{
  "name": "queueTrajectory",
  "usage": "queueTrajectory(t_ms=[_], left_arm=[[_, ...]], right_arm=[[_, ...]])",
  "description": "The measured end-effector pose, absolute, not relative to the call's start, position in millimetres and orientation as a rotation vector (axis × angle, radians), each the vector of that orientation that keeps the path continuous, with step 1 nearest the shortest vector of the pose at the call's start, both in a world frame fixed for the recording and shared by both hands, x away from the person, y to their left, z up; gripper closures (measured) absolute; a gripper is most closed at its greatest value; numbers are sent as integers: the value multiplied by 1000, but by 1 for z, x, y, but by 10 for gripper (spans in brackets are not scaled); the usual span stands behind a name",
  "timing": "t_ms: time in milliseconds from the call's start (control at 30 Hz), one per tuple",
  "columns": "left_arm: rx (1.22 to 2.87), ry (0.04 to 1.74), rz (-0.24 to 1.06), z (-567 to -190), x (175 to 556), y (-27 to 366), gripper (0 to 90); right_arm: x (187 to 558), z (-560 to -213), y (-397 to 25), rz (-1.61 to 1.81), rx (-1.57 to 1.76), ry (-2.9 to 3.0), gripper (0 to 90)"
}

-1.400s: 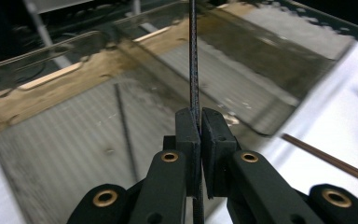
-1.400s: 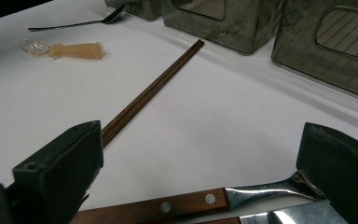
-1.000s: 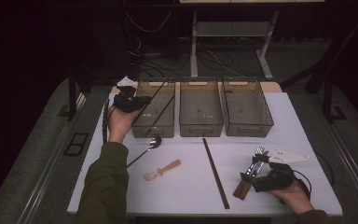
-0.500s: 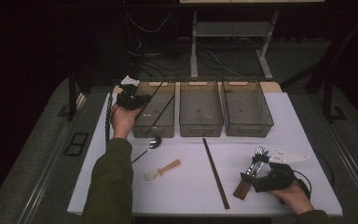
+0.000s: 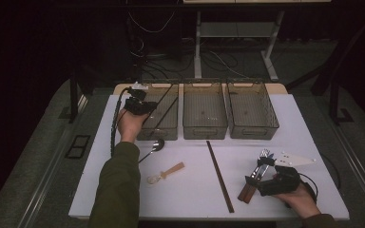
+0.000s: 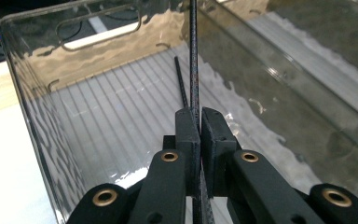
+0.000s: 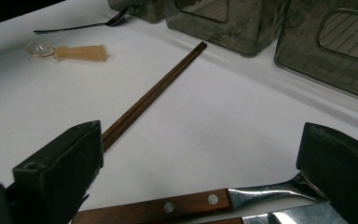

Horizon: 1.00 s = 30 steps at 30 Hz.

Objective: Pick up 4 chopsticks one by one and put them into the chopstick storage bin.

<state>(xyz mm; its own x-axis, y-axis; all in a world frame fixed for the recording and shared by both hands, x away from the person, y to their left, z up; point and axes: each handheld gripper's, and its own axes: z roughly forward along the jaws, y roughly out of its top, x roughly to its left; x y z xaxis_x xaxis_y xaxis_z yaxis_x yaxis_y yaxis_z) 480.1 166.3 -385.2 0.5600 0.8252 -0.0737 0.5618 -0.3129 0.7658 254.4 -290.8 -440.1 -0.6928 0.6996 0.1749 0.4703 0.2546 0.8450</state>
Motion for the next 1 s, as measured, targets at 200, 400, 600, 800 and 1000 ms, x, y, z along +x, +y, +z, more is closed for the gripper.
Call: queueTrajectory(t_ms=[200,400,600,800,1000], left_arm=[[2056,1115,444,-386,481,164,717],[2051,1111,444,-385,480,164,584],[2052,1060,439,-378,474,161,481],[2043,989,405,-369,461,159,390],[2046,945,367,-362,444,159,318]], right_arm=[[254,-440,-291,1412,1089,2290,7],[254,-440,-290,1410,1087,2290,7],[254,-440,-290,1409,1090,2290,7],[254,-440,-290,1407,1092,2289,7],[254,-440,-289,1404,1094,2288,7]])
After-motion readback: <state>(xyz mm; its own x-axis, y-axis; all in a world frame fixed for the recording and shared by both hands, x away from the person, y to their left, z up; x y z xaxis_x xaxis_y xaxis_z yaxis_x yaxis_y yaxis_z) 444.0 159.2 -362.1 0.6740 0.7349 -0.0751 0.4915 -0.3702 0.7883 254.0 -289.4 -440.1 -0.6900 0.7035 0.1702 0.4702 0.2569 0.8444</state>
